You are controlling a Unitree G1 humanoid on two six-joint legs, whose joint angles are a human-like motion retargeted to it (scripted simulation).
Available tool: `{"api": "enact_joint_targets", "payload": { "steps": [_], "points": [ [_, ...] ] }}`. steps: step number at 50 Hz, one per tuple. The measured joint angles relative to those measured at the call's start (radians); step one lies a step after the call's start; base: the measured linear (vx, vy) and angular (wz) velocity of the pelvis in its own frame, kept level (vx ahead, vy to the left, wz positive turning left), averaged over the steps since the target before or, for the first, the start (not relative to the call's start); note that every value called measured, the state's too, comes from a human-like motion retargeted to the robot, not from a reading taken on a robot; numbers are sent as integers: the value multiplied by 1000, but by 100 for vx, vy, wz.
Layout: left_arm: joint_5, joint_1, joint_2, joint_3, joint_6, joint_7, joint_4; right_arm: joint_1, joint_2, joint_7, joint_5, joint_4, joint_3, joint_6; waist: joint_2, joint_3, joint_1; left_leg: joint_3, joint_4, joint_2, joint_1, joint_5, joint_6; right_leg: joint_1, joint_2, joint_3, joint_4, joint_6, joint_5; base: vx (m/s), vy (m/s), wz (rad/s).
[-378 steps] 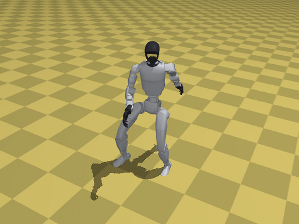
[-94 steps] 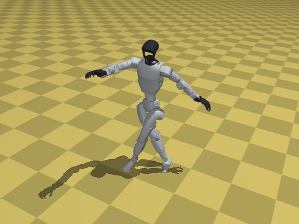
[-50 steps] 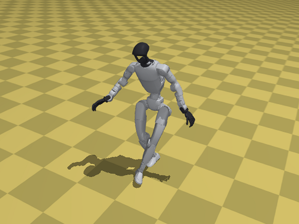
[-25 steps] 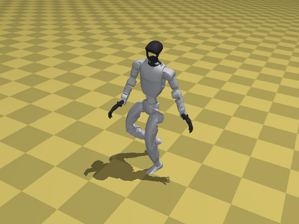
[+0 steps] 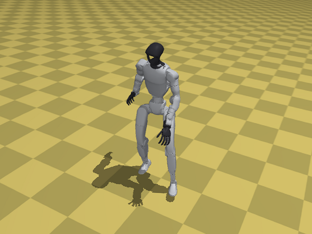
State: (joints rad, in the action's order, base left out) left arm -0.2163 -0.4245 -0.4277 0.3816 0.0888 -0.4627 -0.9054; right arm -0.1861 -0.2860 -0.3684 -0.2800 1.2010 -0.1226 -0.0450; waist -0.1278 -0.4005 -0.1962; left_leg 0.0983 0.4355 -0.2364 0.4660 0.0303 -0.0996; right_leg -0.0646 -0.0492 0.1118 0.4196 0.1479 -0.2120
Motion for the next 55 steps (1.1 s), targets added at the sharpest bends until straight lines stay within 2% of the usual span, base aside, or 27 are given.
{"api": "enact_joint_targets", "payload": {
  "steps": [2, 5, 7, 10, 13, 15, 17, 20, 22, 23, 25, 27, 28, 30, 32, 34, 36, 38, 40, 41, 45, 48, 50, 52, 53, 55],
  "points": [
    [89, 62, -53, -54, 34, 51, -161, 144, -38, 26, -43, -59, -53, 6, 8, -17, 57, 130, -179, 67, -52, -46, -28, 25, 64, -4, -61, 14, 36, -11, -80, -49],
    [277, 158, -155, -183, 87, 163, -339, 397, -167, 91, -105, -149, -102, -21, 46, -50, 154, 318, -337, 174, -112, -75, -72, 84, 171, -41, -166, 34, 93, -5, -75, -90],
    [354, 272, -251, -262, 100, 239, -358, 606, -294, 110, -116, -192, -129, -54, 79, -65, 209, 430, -366, 245, -140, -73, -84, 126, 241, -78, -224, 44, 120, 2, -72, -99],
    [411, 502, -398, -380, 59, 307, -323, 972, -494, 61, -61, -216, -253, -89, 130, -66, 329, 544, -340, 340, -178, -56, -90, 186, 335, -165, -276, 61, 159, 9, -71, -154],
    [455, 696, -539, -556, 12, 241, -356, 1340, -629, -62, 67, -213, -467, -112, 133, -26, 540, 647, -243, 423, -200, -25, -125, 233, 384, -291, -285, 95, 214, 24, -74, -236],
    [476, 782, -624, -707, 7, 116, -425, 1569, -653, -152, 132, -229, -608, -119, 90, -2, 686, 712, -160, 470, -209, -28, -147, 264, 392, -361, -294, 114, 270, 38, -91, -241],
    [471, 847, -684, -857, 13, -43, -506, 1754, -617, -253, 145, -292, -721, -108, 17, 0, 804, 675, -98, 513, -217, -39, -159, 302, 396, -403, -317, 114, 337, 48, -112, -210],
    [493, 951, -690, -1083, 8, -186, -594, 1949, -494, -376, 150, -451, -838, -67, -62, 6, 947, 410, -161, 568, -254, 4, -162, 362, 416, -422, -339, 114, 390, 53, -106, -243],
    [557, 1036, -602, -1267, 1, -143, -615, 2026, -347, -396, 208, -568, -854, -49, -60, 33, 1005, 361, -217, 493, -322, 73, -162, 371, 409, -274, -274, 114, 433, 46, -80, -335],
    [601, 1070, -538, -1352, 5, -100, -619, 2048, -265, -382, 252, -626, -843, -41, -44, 59, 1018, 401, -212, 419, -349, 108, -162, 349, 392, -139, -191, 114, 467, 52, -48, -317],
    [690, 1075, -414, -1430, 35, -20, -620, 2050, -133, -304, 342, -756, -804, -18, -5, 123, 1012, 484, -149, 296, -406, 200, -134, 254, 275, 160, 167, 113, 443, 68, -20, -211],
    [748, 962, -311, -1349, 70, 31, -602, 1999, -65, -171, 422, -915, -756, 7, -58, 159, 982, 509, -29, 246, -335, 274, -77, 52, 21, 389, 665, -3, 354, 62, -38, -54],
    [761, 882, -261, -1272, 78, 51, -585, 1955, -46, -103, 461, -997, -733, 17, -88, 163, 958, 499, 22, 237, -302, 301, -55, -25, -106, 438, 856, -60, 340, 57, -47, 35],
    [739, 699, -153, -1070, 73, 92, -534, 1814, -32, 26, 546, -1152, -698, 32, -116, 145, 887, 450, 88, 228, -289, 332, -32, -127, -297, 448, 1109, -151, 323, 56, -47, 107],
    [628, 502, -38, -819, 54, 123, -461, 1601, -60, 125, 623, -1254, -688, 51, -107, 109, 786, 375, 84, 226, -326, 329, -28, -199, -417, 386, 1213, -208, 254, 49, -48, 177],
    [408, 314, 69, -562, 47, 155, -365, 1336, -136, 195, 684, -1300, -670, 76, -79, 84, 659, 272, 63, 209, -353, 311, -33, -259, -478, 319, 1209, -224, 211, 38, -57, 242],
    [118, 152, 144, -320, 45, 193, -229, 1040, -245, 235, 729, -1297, -608, 97, -35, 76, 517, 147, 39, 171, -357, 285, -55, -300, -473, 253, 1113, -202, 212, 29, -71, 294],
    [-91, 19, 152, -100, 10, 200, -26, 739, -345, 212, 753, -1246, -508, 100, 14, 83, 372, 16, 30, 121, -341, 269, -76, -306, -435, 191, 957, -138, 206, 27, -79, 301],
    [-159, -132, 131, 49, -37, 162, 175, 462, -415, 153, 727, -1152, -379, 81, 57, 89, 270, -86, -57, 78, -355, 216, -106, -285, -390, 113, 730, -106, 162, 24, -82, 233],
    [-123, -191, 128, 73, -70, 105, 259, 338, -428, 123, 703, -1094, -314, 68, 71, 92, 230, -121, -101, 58, -372, 191, -109, -247, -377, 78, 587, -84, 148, 26, -84, 179],
    [37, -294, 145, 60, -171, -214, 498, -83, -443, 27, 541, -901, -81, 42, 98, 116, 116, -204, -230, -11, -434, 83, -114, -49, -321, -124, 14, 9, 181, 31, -95, 112],
    [27, -227, 118, 20, -160, -331, 558, -323, -429, 17, 337, -824, 36, 67, 102, 125, 75, -184, -123, -80, -377, 2, -145, 34, -279, -205, -64, 34, 110, 21, -113, 56],
    [3, -150, 70, 2, -129, -274, 550, -417, -391, 30, 199, -757, 75, 77, 102, 105, 51, -112, 45, -154, -274, -62, -154, 71, -235, -164, -29, 45, 1, 8, -117, 62],
    [-9, -50, 26, -31, -85, -159, 488, -409, -334, 27, 106, -644, 79, 56, 108, 61, 23, 31, 203, -262, -170, -64, -106, 91, -162, -117, 19, 28, -74, -1, -113, 62],
    [-3, 8, 16, -53, -63, -107, 439, -377, -303, 14, 79, -575, 78, 37, 112, 38, 8, 104, 257, -306, -134, -26, -76, 93, -121, -99, 45, 13, -89, -4, -106, 52],
    [31, 140, 19, -97, -24, -34, 299, -287, -242, -25, 63, -442, 77, 0, 114, 7, -18, 206, 294, -318, -94, 69, -56, 102, -48, -68, 64, -5, -86, -4, -98, 43]
  ]
}}
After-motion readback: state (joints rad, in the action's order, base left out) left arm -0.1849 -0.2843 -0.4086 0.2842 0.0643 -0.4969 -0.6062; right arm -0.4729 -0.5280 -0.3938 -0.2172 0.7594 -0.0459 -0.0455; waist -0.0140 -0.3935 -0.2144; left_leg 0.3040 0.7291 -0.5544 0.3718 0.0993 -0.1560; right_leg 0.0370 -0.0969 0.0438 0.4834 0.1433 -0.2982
